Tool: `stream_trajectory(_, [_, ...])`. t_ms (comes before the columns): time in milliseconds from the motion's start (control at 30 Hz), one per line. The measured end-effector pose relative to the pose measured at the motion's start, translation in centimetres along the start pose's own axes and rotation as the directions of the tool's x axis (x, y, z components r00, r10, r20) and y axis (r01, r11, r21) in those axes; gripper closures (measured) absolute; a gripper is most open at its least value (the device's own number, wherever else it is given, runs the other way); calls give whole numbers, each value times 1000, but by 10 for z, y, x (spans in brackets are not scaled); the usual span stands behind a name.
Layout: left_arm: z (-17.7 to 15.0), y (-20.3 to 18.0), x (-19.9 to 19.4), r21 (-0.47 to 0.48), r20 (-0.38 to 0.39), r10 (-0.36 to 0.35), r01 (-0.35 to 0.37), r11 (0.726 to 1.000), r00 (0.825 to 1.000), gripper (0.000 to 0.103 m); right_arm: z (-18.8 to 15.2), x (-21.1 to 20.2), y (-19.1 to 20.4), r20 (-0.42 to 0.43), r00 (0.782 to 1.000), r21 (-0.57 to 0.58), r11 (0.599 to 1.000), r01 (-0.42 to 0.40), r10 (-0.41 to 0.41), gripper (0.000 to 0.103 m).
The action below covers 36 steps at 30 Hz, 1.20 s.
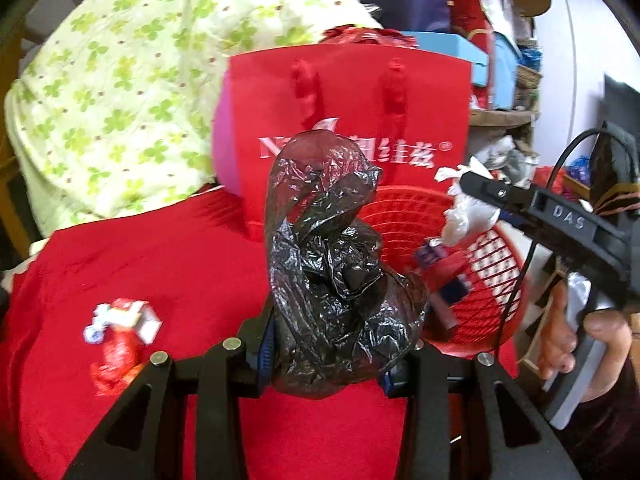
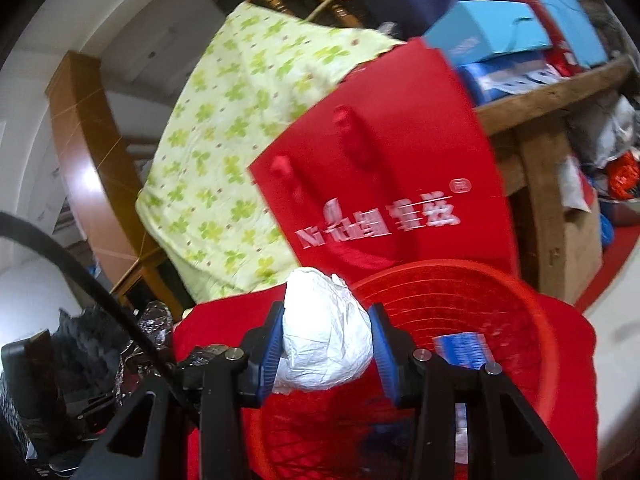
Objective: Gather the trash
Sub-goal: 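Carry the black bag with left tool while right tool carries white bag to basket, then open left tool over the red basket while right tool drops the white bag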
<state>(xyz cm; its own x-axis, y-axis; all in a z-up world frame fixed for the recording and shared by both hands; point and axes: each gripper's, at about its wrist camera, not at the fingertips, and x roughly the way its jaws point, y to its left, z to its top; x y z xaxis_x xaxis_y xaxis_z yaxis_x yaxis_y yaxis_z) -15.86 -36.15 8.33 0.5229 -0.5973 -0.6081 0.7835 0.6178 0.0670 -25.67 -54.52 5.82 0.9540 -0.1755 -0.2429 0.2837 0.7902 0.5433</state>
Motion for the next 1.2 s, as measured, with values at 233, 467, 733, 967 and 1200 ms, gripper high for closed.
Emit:
stream_trajectory(233, [18,-24,22,-13,-5,-108,108,994,994,61,9,-13,-32,27,998,73,996,46,-48,57])
stream_trajectory(467, [22,-44,45,-2,-37,-169,169,986,985,61,13,-19,-52,32,997,127,990,67,-71,57])
stream_trajectory(733, [19,-50,52,-3,-51,-188,188,982,981,42,13,-17,-58,16,996,143,986,83,-86,56])
stream_trajectory(967, [15,-44,44,-10,-32,-172,172,985,985,38,11,-14,-56,0,998,149,987,66,-67,50])
stream_trajectory(1200, [7,-25,27,-39,-6,-133,133,990,991,32,10,-8,-39,-1,1000,127,992,26,-26,46])
